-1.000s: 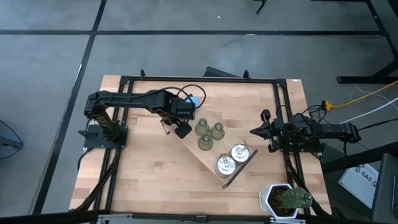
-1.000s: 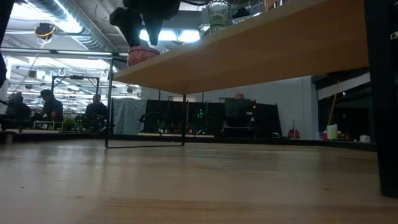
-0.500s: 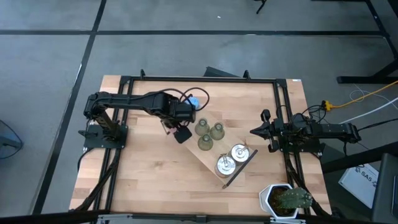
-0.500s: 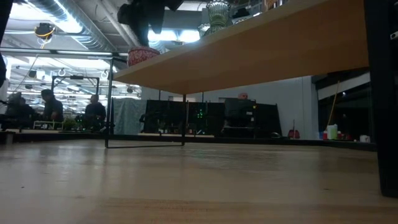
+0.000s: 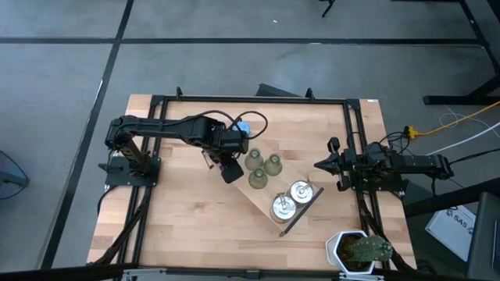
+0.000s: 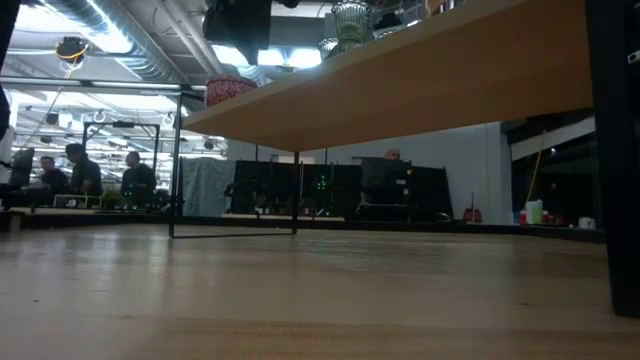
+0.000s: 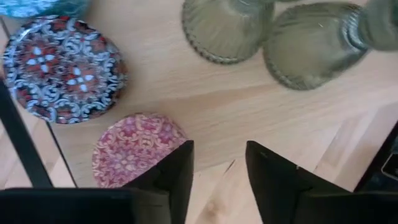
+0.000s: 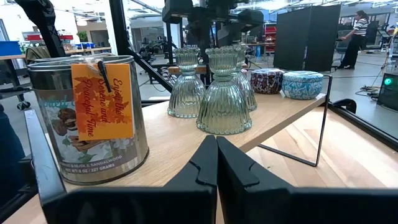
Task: Pick & Place candle stick holders
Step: Put the pink yellow scented candle on the shelf
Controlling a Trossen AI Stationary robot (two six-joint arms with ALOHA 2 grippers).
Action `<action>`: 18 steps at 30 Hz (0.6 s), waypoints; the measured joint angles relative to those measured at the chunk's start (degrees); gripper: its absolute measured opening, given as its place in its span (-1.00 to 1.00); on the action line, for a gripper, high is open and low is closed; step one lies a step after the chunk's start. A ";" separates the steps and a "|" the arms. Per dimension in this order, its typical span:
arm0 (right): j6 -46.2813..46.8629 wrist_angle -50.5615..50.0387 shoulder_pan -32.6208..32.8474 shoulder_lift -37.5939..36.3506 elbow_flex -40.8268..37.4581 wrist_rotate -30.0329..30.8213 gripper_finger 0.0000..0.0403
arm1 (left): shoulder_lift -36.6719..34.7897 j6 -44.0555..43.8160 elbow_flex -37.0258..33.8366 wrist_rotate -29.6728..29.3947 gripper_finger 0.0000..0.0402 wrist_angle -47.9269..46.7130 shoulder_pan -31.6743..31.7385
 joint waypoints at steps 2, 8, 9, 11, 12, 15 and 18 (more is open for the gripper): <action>0.00 -0.02 0.00 0.00 0.00 0.00 -1.00 | 0.00 0.80 0.00 0.03 -0.36 0.01 -0.42; 0.00 0.00 0.00 0.00 0.00 0.00 -1.00 | 0.00 0.95 0.00 -0.24 -0.58 0.01 -1.56; 0.00 0.00 0.00 0.00 0.00 0.00 -1.00 | 0.00 0.95 0.00 -0.35 -0.62 0.01 -1.65; 0.00 -0.02 0.00 0.00 0.00 0.00 -1.00 | 0.00 0.95 0.00 -0.34 -0.69 0.00 -1.66; 0.00 -0.02 0.00 0.00 0.00 0.00 -1.00 | 0.00 0.95 -0.06 -0.32 -0.72 0.02 -1.66; 0.00 -0.01 0.00 0.00 0.00 0.00 -1.00 | 0.00 0.65 -1.13 -0.29 -0.81 -0.06 -1.66; 0.00 -0.01 0.02 0.00 0.00 0.00 -1.00 | 0.00 0.43 -2.37 -0.23 -0.89 -0.05 -1.75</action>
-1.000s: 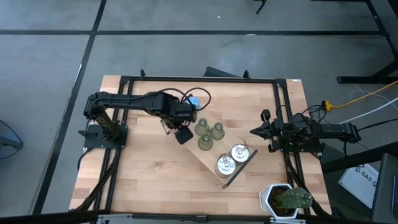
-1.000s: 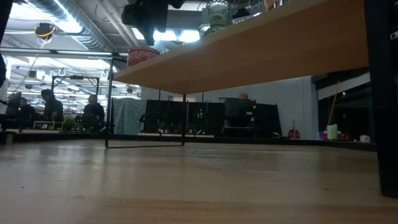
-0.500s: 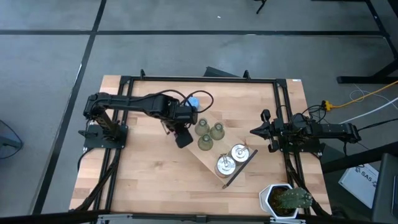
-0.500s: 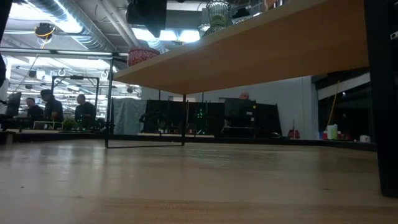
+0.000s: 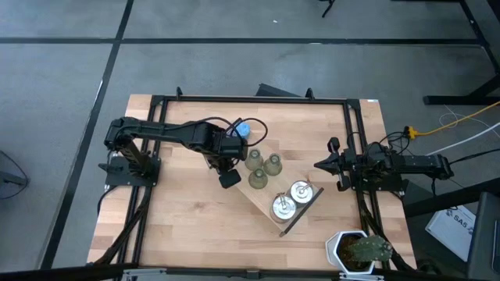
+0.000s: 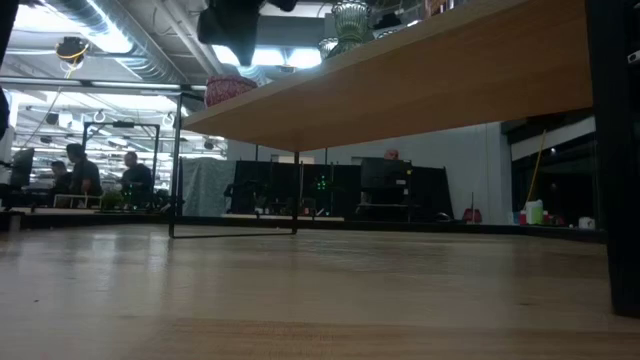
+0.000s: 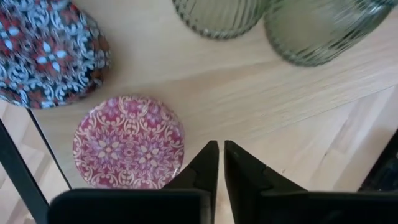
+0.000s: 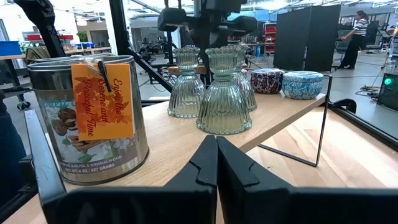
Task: Pick & Place candle stick holders
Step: Put the pink yellow scented candle on the shelf
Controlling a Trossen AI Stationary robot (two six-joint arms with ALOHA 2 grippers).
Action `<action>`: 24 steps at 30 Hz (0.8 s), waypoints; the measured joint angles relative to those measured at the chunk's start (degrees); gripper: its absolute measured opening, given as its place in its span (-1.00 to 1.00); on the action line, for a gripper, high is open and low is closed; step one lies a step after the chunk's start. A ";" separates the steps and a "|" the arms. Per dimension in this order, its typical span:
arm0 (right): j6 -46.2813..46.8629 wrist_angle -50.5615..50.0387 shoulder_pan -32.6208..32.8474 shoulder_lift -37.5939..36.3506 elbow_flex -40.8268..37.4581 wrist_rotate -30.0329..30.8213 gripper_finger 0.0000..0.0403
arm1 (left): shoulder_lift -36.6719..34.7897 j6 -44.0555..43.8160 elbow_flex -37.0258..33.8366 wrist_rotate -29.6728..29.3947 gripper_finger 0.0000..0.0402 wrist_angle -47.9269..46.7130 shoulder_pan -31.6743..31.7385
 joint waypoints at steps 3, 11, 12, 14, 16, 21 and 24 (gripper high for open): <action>0.00 -0.01 0.00 0.00 0.00 0.00 -1.00 | 0.00 -0.82 -1.16 0.13 -0.97 0.09 -0.31; 0.00 -0.01 -0.01 0.00 0.00 0.00 -1.00 | 0.00 -0.94 -3.30 0.38 -1.00 0.17 -0.35; 0.00 -0.01 -0.02 0.00 0.00 0.00 -1.00 | 0.00 -0.93 -3.31 0.35 -0.99 0.18 -0.35; 0.00 -0.01 -0.02 0.00 0.00 0.00 -1.00 | 0.00 -0.90 -3.31 -0.15 -0.99 0.27 -0.35; 0.00 -0.01 0.00 0.00 0.00 -0.02 -1.00 | 0.00 -0.92 -3.31 -0.96 -1.00 0.28 -0.35; 0.00 0.00 -0.01 0.00 0.00 0.00 -1.00 | 0.00 -0.96 -3.31 -2.65 -0.99 0.23 -0.33; 0.00 -0.01 -0.02 0.00 0.00 0.00 -1.00 | 0.00 -0.97 -3.31 -3.15 -1.00 -0.03 -0.22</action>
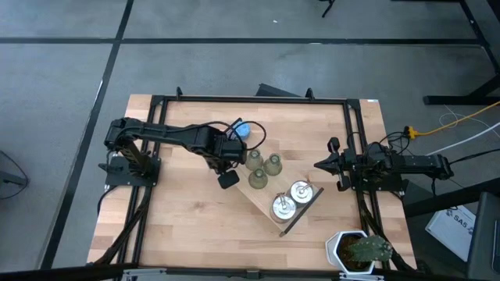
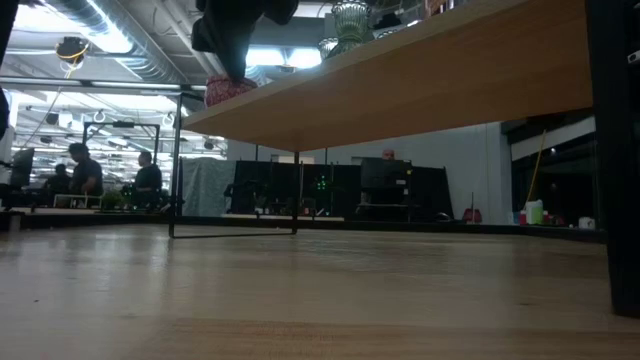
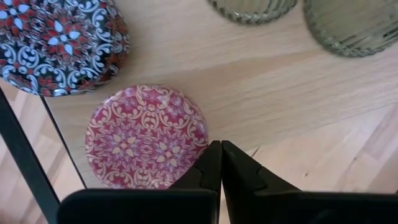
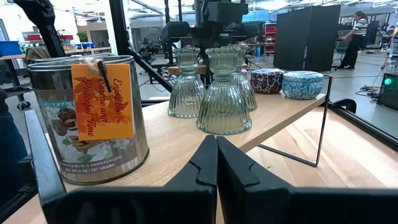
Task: Pick & Place candle stick holders
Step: Put the pink yellow scented candle on the shelf, then return to Home Position
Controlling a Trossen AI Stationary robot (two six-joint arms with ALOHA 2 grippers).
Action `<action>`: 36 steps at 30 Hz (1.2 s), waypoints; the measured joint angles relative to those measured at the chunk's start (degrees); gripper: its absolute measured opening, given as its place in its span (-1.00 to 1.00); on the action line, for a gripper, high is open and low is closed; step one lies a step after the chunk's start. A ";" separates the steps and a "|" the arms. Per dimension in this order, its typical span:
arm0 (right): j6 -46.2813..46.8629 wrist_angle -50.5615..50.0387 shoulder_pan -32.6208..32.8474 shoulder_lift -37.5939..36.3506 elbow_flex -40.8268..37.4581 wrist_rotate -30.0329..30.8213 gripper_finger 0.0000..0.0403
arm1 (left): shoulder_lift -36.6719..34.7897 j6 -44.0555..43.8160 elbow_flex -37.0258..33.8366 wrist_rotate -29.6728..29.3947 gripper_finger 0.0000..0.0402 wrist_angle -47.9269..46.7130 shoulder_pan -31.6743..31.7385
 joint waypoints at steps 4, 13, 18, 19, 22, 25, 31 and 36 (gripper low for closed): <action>0.00 0.00 0.02 0.00 0.00 0.00 -1.00 | 0.00 -0.01 0.00 -0.14 -0.99 -0.15 0.23; 0.00 0.02 0.02 0.00 0.00 -0.01 -1.00 | 0.00 -0.01 0.00 -0.61 -0.99 -0.86 1.41; 0.00 0.00 0.01 0.00 0.00 -0.01 -1.00 | 0.00 -0.01 0.00 -1.64 -0.99 -2.51 2.59; 0.00 0.00 0.00 0.00 0.00 0.00 -1.00 | 0.00 0.04 0.00 -1.69 -0.99 -2.53 2.92; 0.00 0.02 0.02 0.00 0.00 0.00 -1.00 | 0.00 0.40 0.00 -1.68 -0.99 -2.53 3.71; 0.00 0.02 0.00 0.00 0.00 0.00 -1.00 | 0.00 0.47 0.00 -1.43 -0.99 -2.54 3.96; 0.00 0.02 0.00 0.00 -0.02 -0.02 -1.00 | 0.00 0.45 0.13 0.45 -0.99 -2.62 3.44; 0.00 0.00 0.00 0.00 -0.02 0.00 -1.00 | -0.48 1.50 3.10 2.69 -0.99 -2.90 2.99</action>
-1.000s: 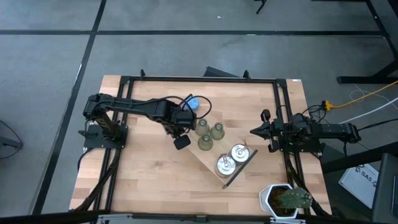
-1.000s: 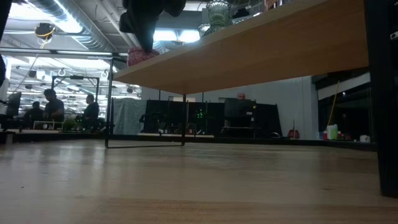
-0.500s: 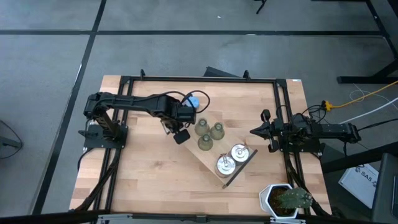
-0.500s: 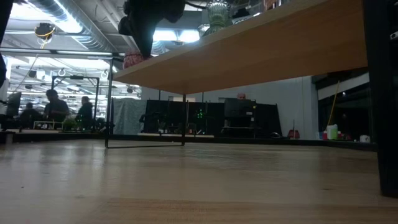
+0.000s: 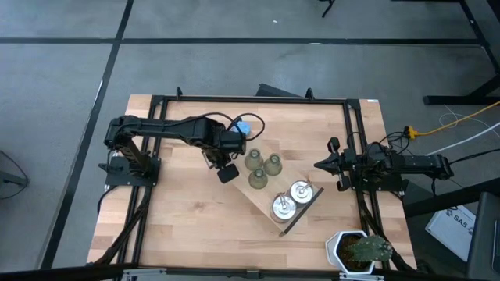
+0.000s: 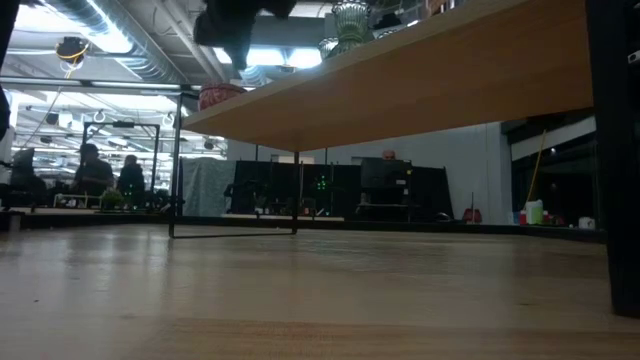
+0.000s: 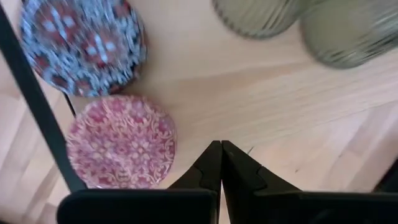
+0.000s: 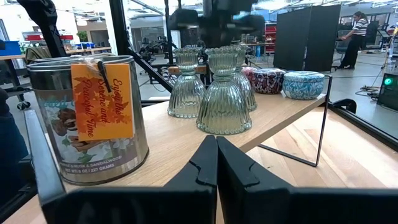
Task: Pick & Place candle stick holders
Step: Return to Home Position
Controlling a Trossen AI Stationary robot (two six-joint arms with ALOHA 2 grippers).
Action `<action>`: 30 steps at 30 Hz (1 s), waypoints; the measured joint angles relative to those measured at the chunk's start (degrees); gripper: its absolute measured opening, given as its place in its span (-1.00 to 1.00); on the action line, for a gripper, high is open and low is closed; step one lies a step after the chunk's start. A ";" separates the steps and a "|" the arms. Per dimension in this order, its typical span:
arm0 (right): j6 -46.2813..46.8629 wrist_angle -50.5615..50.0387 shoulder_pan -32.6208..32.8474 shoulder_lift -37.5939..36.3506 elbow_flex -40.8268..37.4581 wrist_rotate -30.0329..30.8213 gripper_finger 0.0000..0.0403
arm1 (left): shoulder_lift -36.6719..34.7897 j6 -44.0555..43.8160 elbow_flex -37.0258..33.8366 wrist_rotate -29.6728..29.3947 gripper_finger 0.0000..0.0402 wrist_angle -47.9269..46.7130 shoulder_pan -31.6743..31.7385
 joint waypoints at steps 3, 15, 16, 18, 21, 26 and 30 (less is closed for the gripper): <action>0.00 0.02 0.00 0.00 0.02 0.00 -1.00 | -1.00 1.60 1.66 0.05 -0.99 -0.12 0.30; 0.00 0.02 0.01 0.00 0.02 0.00 -1.00 | -8.37 13.27 -0.33 0.28 -0.99 -0.77 2.76; 0.00 0.00 0.00 0.00 0.02 0.00 -1.00 | -9.23 13.43 -1.28 0.15 -0.99 -0.38 2.93; 0.00 0.02 0.02 0.00 0.02 0.00 -1.00 | -11.20 13.62 -3.77 -0.07 -0.99 0.60 3.22; 0.00 0.01 0.00 0.00 0.02 0.00 -1.00 | -14.51 15.12 -8.36 -0.20 -0.99 1.72 3.25; 0.00 0.00 0.00 0.00 0.02 0.00 -1.00 | -21.63 16.58 -16.04 -0.56 -0.99 5.56 3.25; 0.00 0.00 0.00 0.00 0.01 -0.01 -1.00 | -28.00 20.14 -21.55 -0.96 -0.99 7.01 3.26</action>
